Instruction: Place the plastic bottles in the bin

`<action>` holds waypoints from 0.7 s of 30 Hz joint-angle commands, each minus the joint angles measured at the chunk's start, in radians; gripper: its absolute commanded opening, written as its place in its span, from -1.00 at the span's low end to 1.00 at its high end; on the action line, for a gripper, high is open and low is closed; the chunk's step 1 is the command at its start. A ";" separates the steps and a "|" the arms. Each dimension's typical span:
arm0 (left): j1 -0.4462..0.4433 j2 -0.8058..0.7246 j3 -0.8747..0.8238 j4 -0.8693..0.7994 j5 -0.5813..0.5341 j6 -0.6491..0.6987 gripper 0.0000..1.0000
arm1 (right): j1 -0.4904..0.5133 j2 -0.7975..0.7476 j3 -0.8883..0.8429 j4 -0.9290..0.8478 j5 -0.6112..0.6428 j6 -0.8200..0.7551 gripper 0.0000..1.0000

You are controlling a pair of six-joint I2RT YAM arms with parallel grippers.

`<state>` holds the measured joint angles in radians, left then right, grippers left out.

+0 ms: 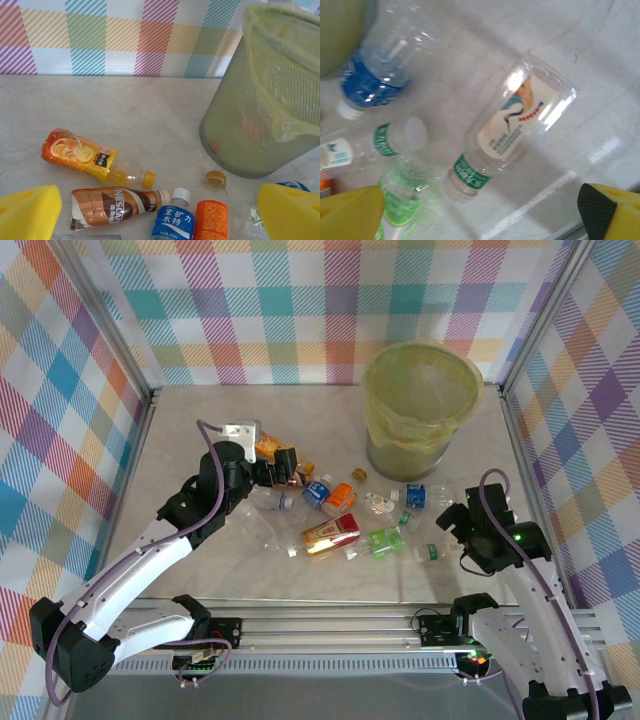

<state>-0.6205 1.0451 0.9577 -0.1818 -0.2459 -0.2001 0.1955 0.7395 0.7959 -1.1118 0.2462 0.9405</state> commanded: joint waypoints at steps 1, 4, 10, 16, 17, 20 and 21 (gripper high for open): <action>-0.011 0.004 -0.011 0.025 -0.007 0.024 1.00 | -0.003 -0.016 -0.063 0.003 0.008 0.107 0.99; -0.010 0.014 -0.010 0.025 -0.006 0.024 1.00 | -0.002 -0.016 -0.118 0.058 0.014 0.135 0.99; -0.010 0.024 -0.010 0.021 -0.015 0.022 1.00 | -0.004 0.059 -0.178 0.139 0.060 0.164 0.99; -0.010 0.028 -0.012 0.019 -0.015 0.018 1.00 | -0.013 0.120 -0.237 0.262 0.066 0.170 0.99; -0.010 0.029 -0.012 0.018 -0.015 0.016 1.00 | -0.016 0.130 -0.245 0.279 0.063 0.170 0.99; -0.010 0.028 -0.011 0.013 -0.017 0.016 1.00 | -0.025 0.165 -0.268 0.326 0.050 0.171 1.00; -0.011 0.027 -0.011 0.013 -0.019 0.016 1.00 | -0.029 0.177 -0.273 0.337 0.050 0.170 0.99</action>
<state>-0.6205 1.0718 0.9577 -0.1818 -0.2485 -0.1932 0.1768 0.8967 0.5426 -0.8436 0.2913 1.0912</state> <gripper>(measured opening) 0.997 0.996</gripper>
